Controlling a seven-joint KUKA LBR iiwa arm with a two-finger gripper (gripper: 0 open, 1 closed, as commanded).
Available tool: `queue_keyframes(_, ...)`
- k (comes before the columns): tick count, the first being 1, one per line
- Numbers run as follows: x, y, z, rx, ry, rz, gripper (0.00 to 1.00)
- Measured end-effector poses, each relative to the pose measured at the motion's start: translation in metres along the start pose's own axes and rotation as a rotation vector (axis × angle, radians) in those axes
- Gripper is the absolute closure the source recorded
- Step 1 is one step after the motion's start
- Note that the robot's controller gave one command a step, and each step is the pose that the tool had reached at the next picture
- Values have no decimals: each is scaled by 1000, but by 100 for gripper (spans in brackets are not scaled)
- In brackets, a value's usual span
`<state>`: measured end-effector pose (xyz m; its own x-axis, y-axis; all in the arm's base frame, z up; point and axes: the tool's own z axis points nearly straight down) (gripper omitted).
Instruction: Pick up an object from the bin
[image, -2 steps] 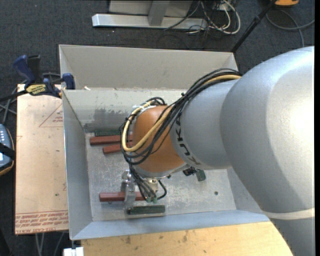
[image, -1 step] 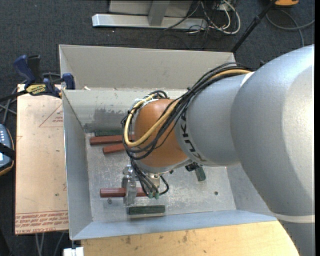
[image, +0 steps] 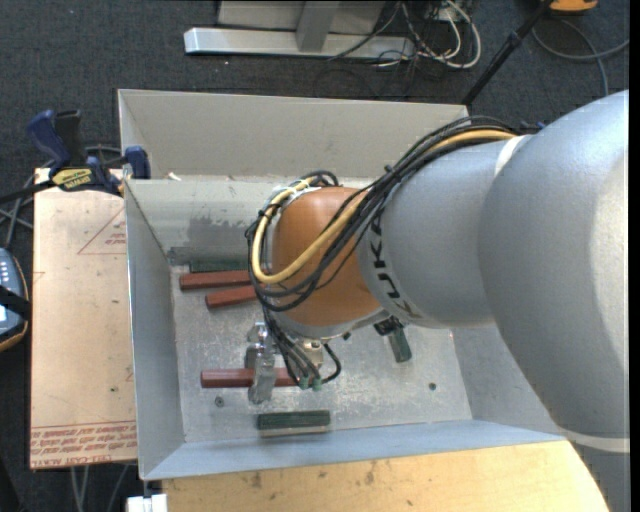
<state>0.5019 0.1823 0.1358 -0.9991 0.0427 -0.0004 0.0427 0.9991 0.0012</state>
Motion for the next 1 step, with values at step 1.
queue_keyframes(1, 0, 0, -12, -1, -2, 0, 100)
